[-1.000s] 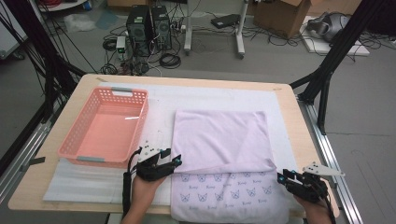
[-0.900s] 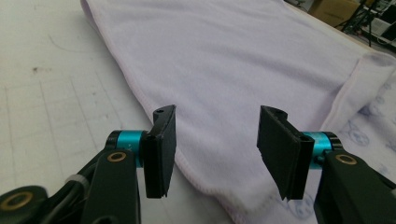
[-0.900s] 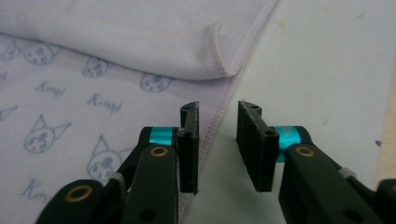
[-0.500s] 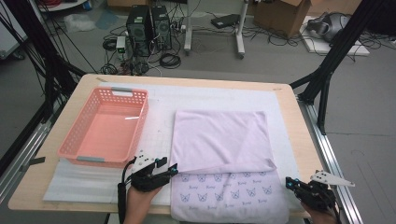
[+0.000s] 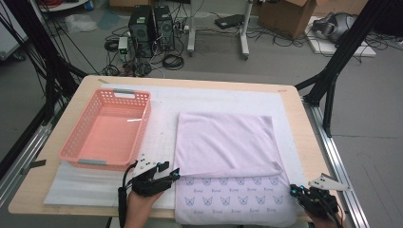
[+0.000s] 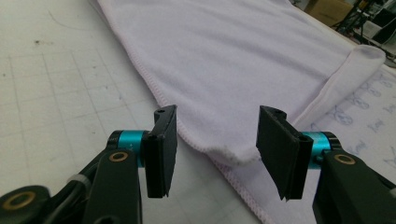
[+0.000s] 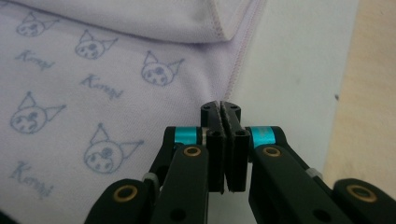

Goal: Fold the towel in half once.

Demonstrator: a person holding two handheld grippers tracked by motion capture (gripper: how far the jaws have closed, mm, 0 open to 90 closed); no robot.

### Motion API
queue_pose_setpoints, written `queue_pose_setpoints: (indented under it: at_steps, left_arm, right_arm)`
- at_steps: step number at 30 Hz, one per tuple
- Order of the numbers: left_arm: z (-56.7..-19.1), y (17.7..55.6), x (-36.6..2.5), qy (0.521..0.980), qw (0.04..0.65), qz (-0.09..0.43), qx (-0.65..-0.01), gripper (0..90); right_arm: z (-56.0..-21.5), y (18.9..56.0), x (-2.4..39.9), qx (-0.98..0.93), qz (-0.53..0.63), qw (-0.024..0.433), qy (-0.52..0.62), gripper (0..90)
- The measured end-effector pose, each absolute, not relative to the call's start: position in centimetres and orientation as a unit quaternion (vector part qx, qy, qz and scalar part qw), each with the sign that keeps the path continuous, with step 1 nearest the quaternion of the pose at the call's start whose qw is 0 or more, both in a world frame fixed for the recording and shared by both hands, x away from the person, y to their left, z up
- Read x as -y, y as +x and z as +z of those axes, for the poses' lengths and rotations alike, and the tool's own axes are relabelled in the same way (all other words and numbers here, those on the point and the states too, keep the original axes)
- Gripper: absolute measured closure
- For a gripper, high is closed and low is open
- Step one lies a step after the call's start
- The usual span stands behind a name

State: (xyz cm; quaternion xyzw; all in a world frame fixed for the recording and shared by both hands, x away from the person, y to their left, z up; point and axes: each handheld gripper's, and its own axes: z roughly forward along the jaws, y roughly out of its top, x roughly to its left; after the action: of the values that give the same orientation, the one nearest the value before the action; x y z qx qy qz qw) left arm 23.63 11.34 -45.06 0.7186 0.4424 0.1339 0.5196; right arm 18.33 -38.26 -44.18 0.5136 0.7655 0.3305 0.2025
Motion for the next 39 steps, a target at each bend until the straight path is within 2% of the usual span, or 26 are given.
queue_pose_setpoints:
  at_steps: [1, 5, 9, 15, 17, 19, 21, 22, 23, 25, 32, 39]
  left_arm:
    - [-45.0, 23.6, -11.3, 0.721, 0.518, 0.132, -0.441, 48.4]
    - [-44.9, 23.4, -11.1, 0.724, 0.521, 0.13, -0.434, 48.3]
    - [-44.7, 23.4, -10.7, 0.731, 0.525, 0.126, -0.417, 48.0]
    - [-45.1, 23.5, -9.8, 0.757, 0.502, 0.11, -0.403, 46.8]
    - [-45.2, 23.7, -9.3, 0.768, 0.491, 0.106, -0.398, 51.6]
    - [-45.6, 23.8, -8.7, 0.782, 0.466, 0.108, -0.401, 60.4]
    - [-45.5, 23.6, -8.4, 0.786, 0.452, 0.13, -0.401, 75.3]
    - [-45.4, 23.6, -8.5, 0.784, 0.453, 0.122, -0.407, 82.2]
    - [-45.4, 23.6, -8.5, 0.783, 0.453, 0.123, -0.408, 85.7]
    - [-45.3, 23.4, -8.5, 0.78, 0.456, 0.121, -0.411, 87.2]
    - [-43.4, 21.9, -8.7, 0.764, 0.504, 0.117, -0.386, 87.1]
    - [-43.4, 20.0, -8.6, 0.777, 0.505, 0.098, -0.364, 87.1]
  right_arm:
    - [-44.2, 18.1, 38.2, -0.764, 0.332, 0.202, 0.515, 86.1]
    - [-44.0, 18.3, 38.1, -0.756, 0.352, 0.213, 0.509, 66.8]
    - [-43.3, 19.4, 38.5, -0.738, 0.404, 0.211, 0.498, 57.6]
    - [-43.4, 23.0, 37.5, -0.755, 0.413, 0.187, 0.474, 50.6]
    - [-43.5, 24.4, 36.7, -0.763, 0.414, 0.178, 0.463, 49.4]
    - [-43.7, 25.2, 36.2, -0.77, 0.409, 0.177, 0.457, 54.2]
    - [-44.0, 25.7, 36.1, -0.781, 0.401, 0.166, 0.449, 72.7]
    - [-44.0, 25.7, 36.2, -0.781, 0.403, 0.159, 0.449, 85.6]
    - [-44.1, 25.6, 36.4, -0.779, 0.406, 0.161, 0.449, 87.0]
    - [-44.1, 25.1, 37.1, -0.77, 0.412, 0.162, 0.459, 87.6]
    - [-43.3, 22.5, 38.8, -0.75, 0.449, 0.173, 0.454, 87.8]
    - [-42.6, 20.0, 39.7, -0.754, 0.45, 0.184, 0.441, 87.7]
